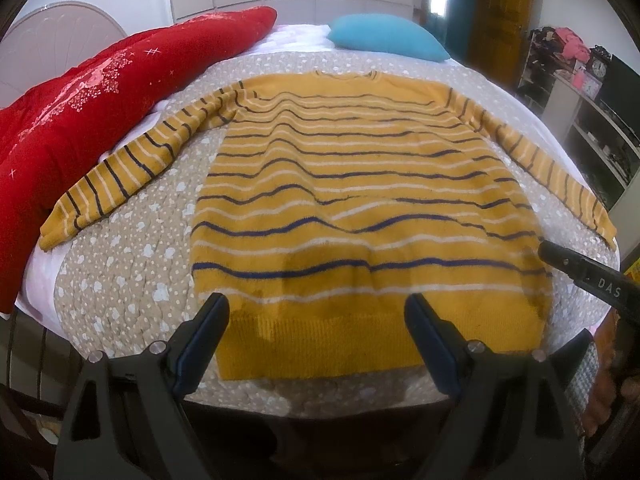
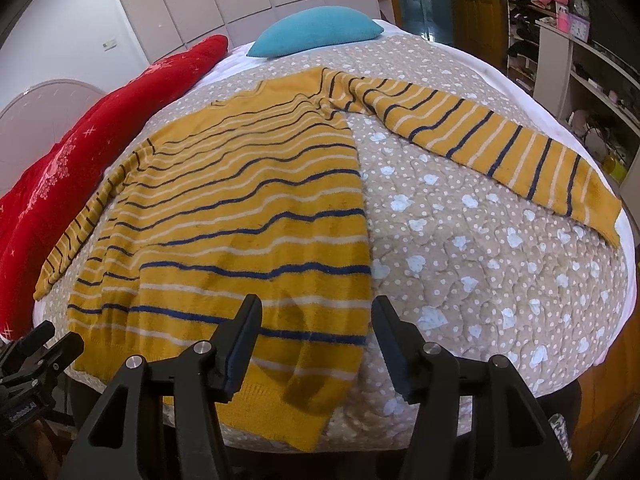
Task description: Fold small clothes
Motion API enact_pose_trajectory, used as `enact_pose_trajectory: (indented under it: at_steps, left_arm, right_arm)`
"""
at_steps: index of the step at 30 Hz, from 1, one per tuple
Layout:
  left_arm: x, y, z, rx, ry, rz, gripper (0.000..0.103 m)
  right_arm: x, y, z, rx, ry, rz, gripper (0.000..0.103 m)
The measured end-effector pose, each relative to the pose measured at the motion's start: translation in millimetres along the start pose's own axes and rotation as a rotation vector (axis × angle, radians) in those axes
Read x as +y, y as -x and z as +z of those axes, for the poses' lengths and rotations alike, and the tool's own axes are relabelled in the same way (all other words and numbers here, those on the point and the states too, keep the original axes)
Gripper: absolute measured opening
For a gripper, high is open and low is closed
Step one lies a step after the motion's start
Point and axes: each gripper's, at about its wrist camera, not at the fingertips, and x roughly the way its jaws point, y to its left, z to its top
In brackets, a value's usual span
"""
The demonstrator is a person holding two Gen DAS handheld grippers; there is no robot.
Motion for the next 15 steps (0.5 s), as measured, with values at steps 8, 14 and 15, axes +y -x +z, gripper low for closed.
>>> enact_pose_trajectory:
  at_steps: [8,14,15]
  left_arm:
    - [12,-12,13,0.022,0.005,-0.017,0.088]
    - [27,-30,39,0.004,0.038,0.021,0.088]
    - [29,-37,42,0.01,0.05,0.019,0.088]
  right_arm:
    - [-29,-2,8,-0.018,-0.081,-0.01,0.063]
    - [-80,-1,14,-0.052,-0.226,-0.02,0.063]
    - [-89,-1,14,-0.056,-0.256,-0.016,0.063]
